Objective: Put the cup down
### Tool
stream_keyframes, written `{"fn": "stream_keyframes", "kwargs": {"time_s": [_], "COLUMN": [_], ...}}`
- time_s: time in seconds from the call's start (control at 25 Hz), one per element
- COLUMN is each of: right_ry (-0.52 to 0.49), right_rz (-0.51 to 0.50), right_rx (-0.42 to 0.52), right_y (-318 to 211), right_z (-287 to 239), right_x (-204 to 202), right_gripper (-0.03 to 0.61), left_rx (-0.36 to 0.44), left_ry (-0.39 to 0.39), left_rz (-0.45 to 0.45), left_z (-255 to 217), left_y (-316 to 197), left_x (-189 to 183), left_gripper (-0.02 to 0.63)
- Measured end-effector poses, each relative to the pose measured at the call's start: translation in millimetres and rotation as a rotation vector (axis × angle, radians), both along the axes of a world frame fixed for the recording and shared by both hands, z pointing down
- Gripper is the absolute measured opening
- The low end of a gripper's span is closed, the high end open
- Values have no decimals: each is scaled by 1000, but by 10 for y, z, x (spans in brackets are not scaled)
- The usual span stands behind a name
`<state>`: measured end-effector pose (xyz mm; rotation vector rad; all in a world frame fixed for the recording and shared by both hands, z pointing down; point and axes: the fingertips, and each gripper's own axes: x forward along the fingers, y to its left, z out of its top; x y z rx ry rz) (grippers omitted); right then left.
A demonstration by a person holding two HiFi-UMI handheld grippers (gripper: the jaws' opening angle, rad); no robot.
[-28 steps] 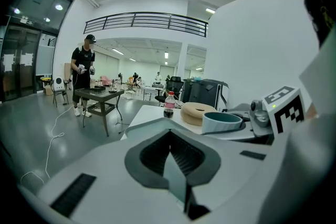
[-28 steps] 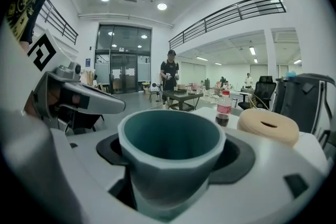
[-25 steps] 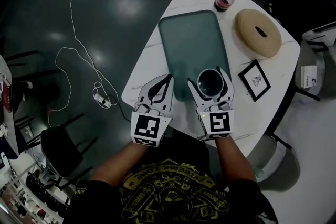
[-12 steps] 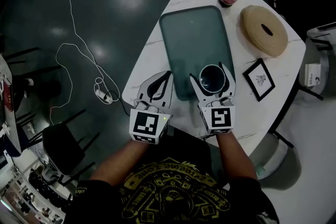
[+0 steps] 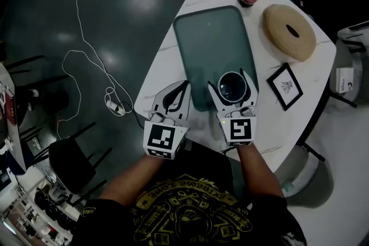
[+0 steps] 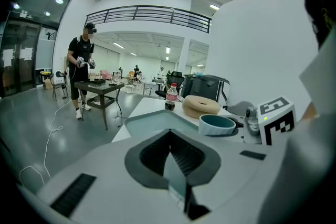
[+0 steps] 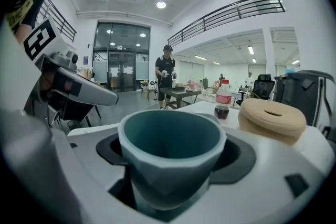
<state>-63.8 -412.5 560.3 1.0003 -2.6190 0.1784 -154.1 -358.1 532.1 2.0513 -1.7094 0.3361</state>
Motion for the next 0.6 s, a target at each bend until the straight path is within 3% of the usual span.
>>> {"fn": "stream_keyframes", "kwargs": {"time_s": [0.4,0.6], "right_ry": [64,58], "right_rz": [-27,-21], "right_rx": [24,-25], "right_y": [115,173], "right_z": [4,127], "right_x": [24,67], "right_gripper": [403,429], "left_rx": [14,32], "left_ry": [-7,-5], "left_rz": [34,47], "left_z": [-59,-117], "left_y": [27,32], "left_x": [99,156], "left_gripper": [11,11]}}
